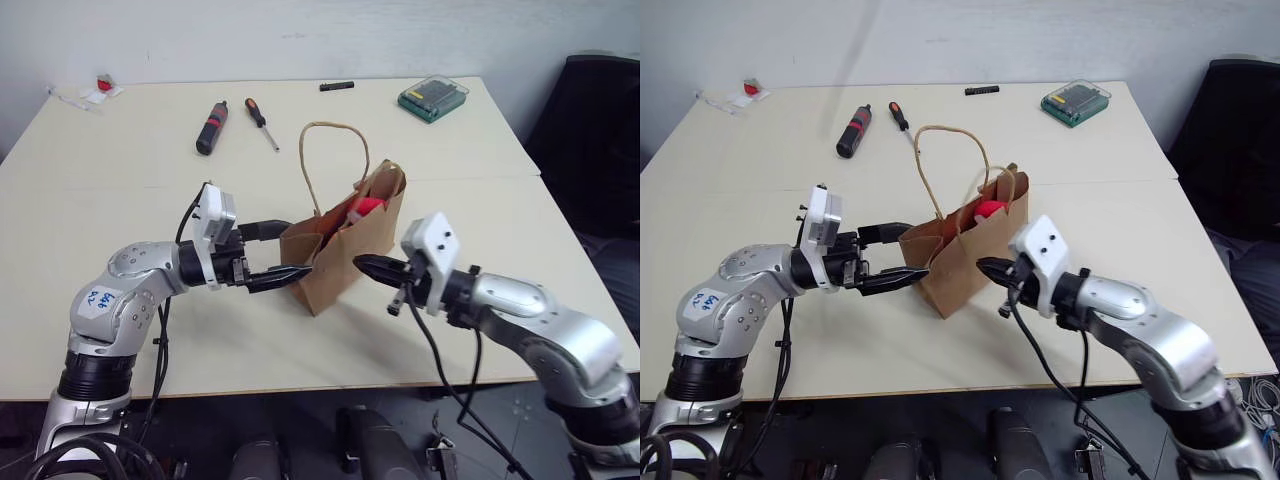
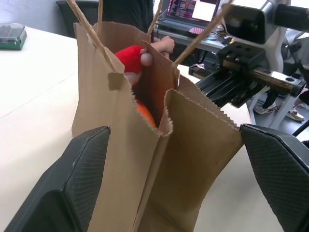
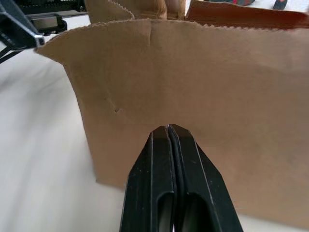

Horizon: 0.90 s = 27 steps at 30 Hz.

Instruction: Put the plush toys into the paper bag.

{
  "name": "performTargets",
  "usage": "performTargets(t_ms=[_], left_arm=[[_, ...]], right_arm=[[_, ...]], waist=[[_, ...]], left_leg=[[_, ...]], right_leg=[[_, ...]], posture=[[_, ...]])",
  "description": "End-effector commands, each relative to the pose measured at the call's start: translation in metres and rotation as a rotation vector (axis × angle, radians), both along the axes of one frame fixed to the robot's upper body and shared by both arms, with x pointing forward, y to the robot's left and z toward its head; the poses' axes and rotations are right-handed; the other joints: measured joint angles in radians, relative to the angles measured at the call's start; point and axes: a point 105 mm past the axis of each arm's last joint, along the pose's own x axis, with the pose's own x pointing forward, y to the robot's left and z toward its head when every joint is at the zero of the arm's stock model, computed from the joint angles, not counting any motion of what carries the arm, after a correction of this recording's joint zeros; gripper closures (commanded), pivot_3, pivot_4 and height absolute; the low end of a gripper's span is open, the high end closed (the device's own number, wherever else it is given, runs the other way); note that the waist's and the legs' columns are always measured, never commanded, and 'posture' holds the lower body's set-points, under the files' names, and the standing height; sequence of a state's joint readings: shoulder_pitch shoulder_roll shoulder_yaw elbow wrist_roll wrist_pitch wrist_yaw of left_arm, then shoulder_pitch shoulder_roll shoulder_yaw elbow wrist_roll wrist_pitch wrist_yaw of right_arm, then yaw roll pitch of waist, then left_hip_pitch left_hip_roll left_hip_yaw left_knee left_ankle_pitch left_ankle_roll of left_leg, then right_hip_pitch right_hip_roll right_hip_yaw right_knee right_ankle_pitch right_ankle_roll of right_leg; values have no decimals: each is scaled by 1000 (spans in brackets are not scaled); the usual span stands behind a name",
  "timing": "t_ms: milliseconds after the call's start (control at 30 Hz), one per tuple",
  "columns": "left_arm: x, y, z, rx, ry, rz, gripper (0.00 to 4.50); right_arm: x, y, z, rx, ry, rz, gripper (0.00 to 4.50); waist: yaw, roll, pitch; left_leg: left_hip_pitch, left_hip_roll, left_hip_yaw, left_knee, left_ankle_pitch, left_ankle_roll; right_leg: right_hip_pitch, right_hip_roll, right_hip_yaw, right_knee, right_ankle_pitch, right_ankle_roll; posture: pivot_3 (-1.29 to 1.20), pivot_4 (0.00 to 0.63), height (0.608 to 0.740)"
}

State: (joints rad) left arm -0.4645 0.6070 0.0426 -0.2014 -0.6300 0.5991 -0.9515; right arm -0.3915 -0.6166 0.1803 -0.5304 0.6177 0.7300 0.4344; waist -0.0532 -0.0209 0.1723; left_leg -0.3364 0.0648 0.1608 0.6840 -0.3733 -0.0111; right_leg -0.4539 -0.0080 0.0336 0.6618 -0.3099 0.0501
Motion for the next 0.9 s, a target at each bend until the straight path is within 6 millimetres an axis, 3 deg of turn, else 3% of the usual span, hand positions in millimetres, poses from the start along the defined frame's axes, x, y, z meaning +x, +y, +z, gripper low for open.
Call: performTargets(t_ms=[33, 167, 267, 400, 567, 667, 900], left_arm=[[-1, -5, -8, 27, -21, -1, 0], [5, -7, -12, 9, -18, 47, 0], [-2, -9, -7, -31, -7, 19, 0], [-3, 2, -5, 0, -19, 44, 0], [15, 5, -28, 7, 21, 107, 0], [18, -6, -28, -41, 24, 78, 609], [28, -24, -29, -83, 8, 69, 2950]], right_arm=[[6, 7, 0, -9, -56, 8, 4464], [11, 8, -5, -19, -69, 2, 4464], [11, 7, -7, -23, -75, 1, 4464], [10, 4, -7, -17, -70, 1, 4464], [9, 4, -7, -20, -73, 19, 4464], [6, 6, -3, -11, -84, 44, 4500], [3, 2, -4, -23, -96, 47, 4500]], waist=[[0, 0, 0], [-1, 0, 0], [-1, 0, 0], [-4, 0, 0], [-1, 0, 0], [3, 0, 0], [-1, 0, 0]], left_leg=[[0, 0, 0, 0, 0, 0], [0, 0, 0, 0, 0, 0], [0, 0, 0, 0, 0, 0], [0, 1, 0, 0, 0, 0], [1, 0, 0, 0, 0, 0], [0, 0, 0, 1, 0, 0], [1, 0, 0, 1, 0, 1]], right_leg=[[0, 0, 0, 0, 0, 0], [0, 0, 0, 0, 0, 0], [0, 0, 0, 1, 0, 0], [0, 0, 0, 1, 0, 0], [0, 0, 0, 1, 0, 0], [0, 0, 0, 1, 0, 0], [0, 0, 0, 1, 0, 0]], posture=[[0, 150, 740], [0, 150, 740], [0, 150, 740], [0, 150, 740], [0, 150, 740], [0, 150, 740], [0, 150, 740]])
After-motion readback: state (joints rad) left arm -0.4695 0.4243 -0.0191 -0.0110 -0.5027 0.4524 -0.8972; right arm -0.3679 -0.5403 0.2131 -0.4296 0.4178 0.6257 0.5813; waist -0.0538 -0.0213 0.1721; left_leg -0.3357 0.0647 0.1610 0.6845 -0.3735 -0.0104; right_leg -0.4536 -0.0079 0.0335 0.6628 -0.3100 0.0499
